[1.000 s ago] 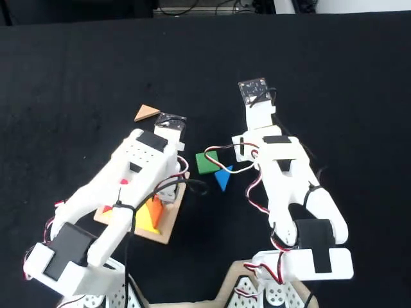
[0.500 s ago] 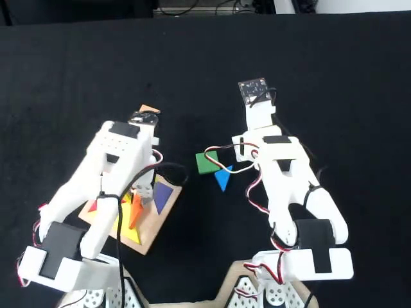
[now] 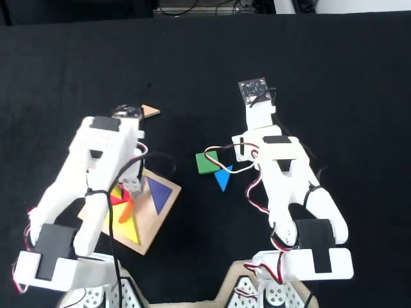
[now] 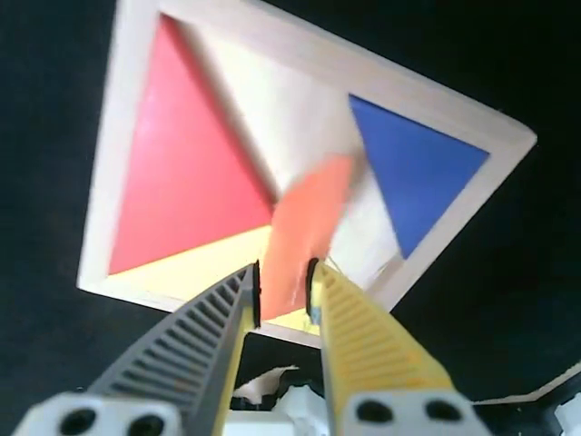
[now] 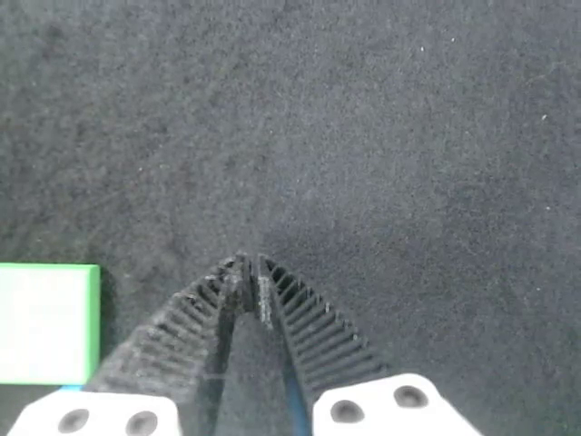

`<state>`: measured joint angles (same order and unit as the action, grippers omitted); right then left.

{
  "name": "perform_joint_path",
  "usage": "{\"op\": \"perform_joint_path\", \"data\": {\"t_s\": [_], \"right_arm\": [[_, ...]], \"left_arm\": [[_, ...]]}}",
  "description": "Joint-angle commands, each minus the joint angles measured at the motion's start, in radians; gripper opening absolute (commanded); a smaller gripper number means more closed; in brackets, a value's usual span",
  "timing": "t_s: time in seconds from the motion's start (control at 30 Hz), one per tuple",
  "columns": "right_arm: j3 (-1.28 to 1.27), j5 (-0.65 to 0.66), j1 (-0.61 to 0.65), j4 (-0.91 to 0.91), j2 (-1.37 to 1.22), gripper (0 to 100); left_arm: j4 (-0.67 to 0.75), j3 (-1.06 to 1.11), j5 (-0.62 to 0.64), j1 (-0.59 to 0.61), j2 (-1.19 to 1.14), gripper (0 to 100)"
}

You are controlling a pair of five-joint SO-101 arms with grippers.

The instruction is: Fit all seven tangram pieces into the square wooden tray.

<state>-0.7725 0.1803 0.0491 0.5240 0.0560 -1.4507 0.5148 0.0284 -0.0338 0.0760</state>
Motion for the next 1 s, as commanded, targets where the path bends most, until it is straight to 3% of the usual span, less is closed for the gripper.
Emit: {"op": "perform_joint_path", "data": {"t_s": [0.0,0.53,0.83,0.97], "right_arm": [[0.044,0.002,0.012,-0.02,0.005,1.1],[0.042,0.002,0.012,-0.02,0.005,1.1],[0.042,0.002,0.012,-0.017,0.005,1.1],[0.042,0.002,0.012,-0.014,0.005,1.1]], "left_arm": [[-0.003,-0.002,-0.038,0.085,0.005,11],[0.006,-0.085,-0.068,0.113,-0.006,11],[0.032,-0.11,-0.141,0.128,0.003,11],[0.095,-0.094,-0.201,0.194,-0.006,11]]}}
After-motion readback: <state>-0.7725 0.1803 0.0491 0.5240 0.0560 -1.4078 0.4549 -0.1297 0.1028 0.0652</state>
